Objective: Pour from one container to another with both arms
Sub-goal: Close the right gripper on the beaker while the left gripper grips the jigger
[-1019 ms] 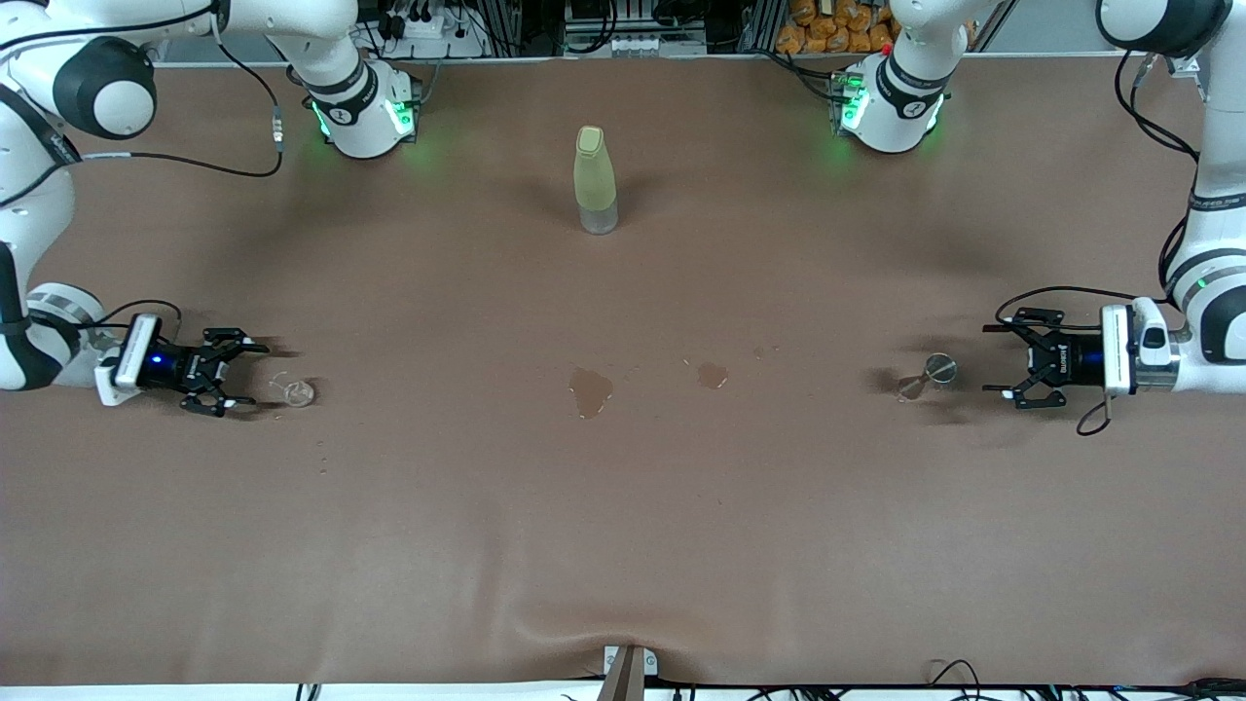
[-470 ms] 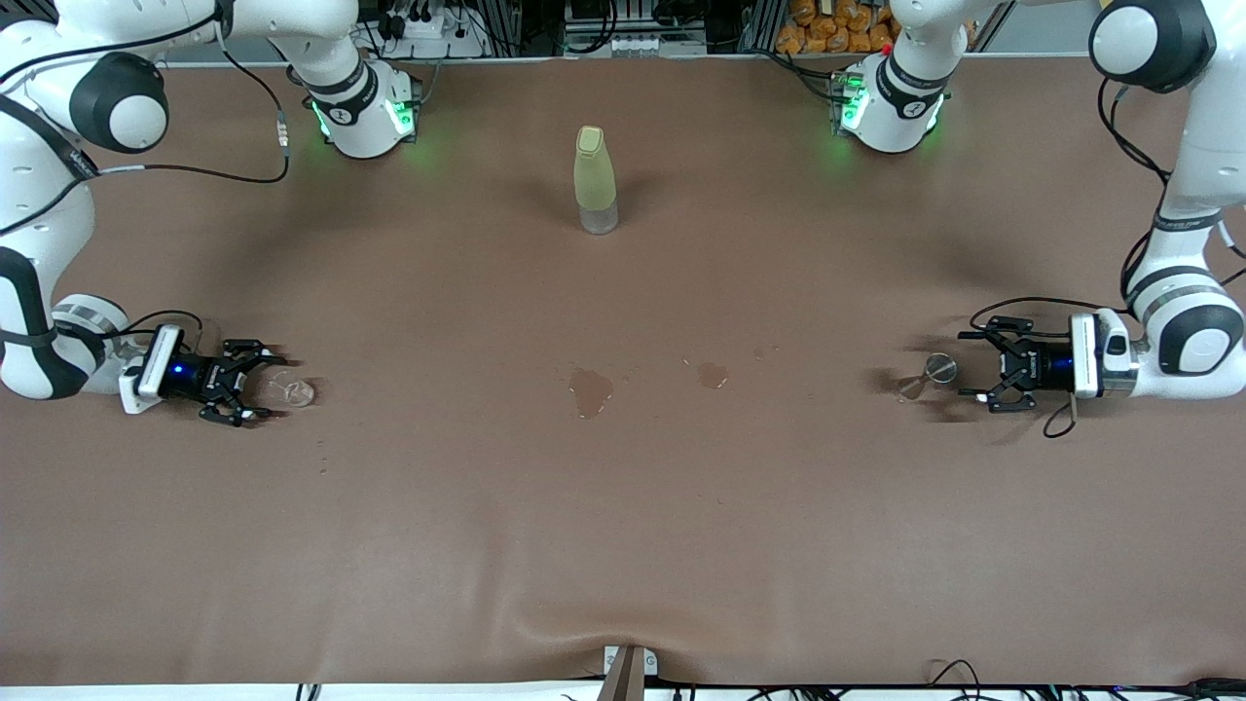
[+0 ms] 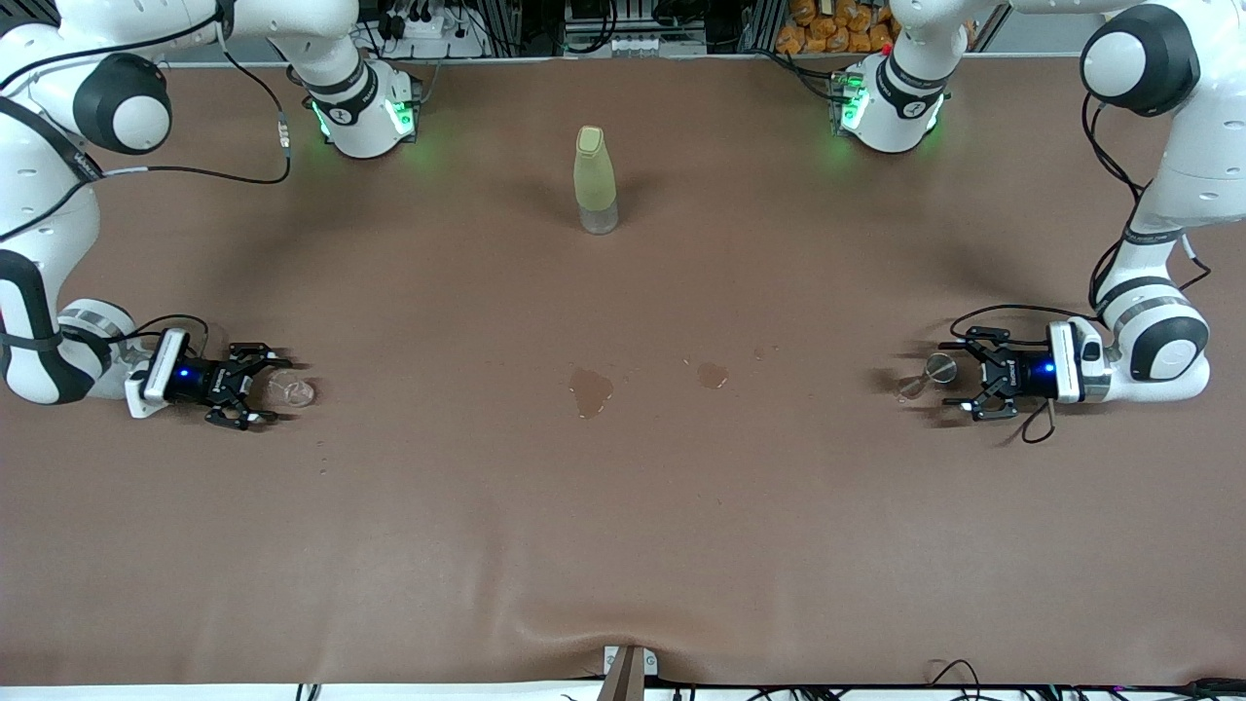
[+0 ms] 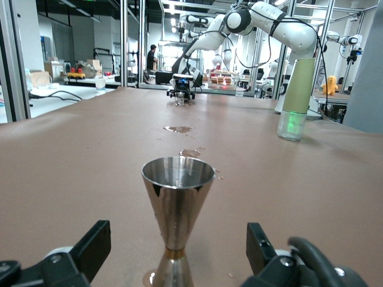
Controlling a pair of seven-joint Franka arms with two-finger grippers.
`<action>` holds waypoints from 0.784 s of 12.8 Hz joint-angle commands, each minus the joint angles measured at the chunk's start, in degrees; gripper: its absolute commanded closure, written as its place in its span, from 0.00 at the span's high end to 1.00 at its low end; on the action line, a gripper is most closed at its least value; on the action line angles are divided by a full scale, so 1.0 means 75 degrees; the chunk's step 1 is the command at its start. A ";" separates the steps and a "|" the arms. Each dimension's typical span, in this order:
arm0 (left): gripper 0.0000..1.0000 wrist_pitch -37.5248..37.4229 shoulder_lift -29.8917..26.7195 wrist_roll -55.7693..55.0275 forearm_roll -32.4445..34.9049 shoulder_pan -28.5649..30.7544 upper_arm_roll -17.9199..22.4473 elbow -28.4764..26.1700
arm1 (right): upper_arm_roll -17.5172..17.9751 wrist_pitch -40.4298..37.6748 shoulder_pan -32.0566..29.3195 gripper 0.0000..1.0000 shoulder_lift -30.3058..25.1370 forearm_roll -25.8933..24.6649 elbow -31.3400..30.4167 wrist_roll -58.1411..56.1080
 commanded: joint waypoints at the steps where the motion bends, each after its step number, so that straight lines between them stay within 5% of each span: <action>1: 1.00 -0.0072 0.0304 0.0340 -0.0405 -0.0131 0.0040 0.0127 | -0.0021 -0.0091 0.0076 1.00 0.0167 0.0153 0.0098 -0.0050; 3: 1.00 -0.0061 0.0491 0.0480 -0.0593 -0.0213 0.0040 0.0127 | -0.0021 -0.0126 0.0135 0.84 0.0178 0.0165 0.0098 -0.0050; 5: 1.00 -0.0038 0.0504 0.0621 -0.0629 -0.0283 0.0040 0.0127 | -0.0021 -0.0126 0.0158 0.80 0.0178 0.0165 0.0098 -0.0027; 10: 0.76 -0.0002 0.0492 0.0633 -0.0605 -0.0295 0.0040 0.0138 | -0.0021 -0.0126 0.0205 0.49 0.0178 0.0212 0.0098 -0.0004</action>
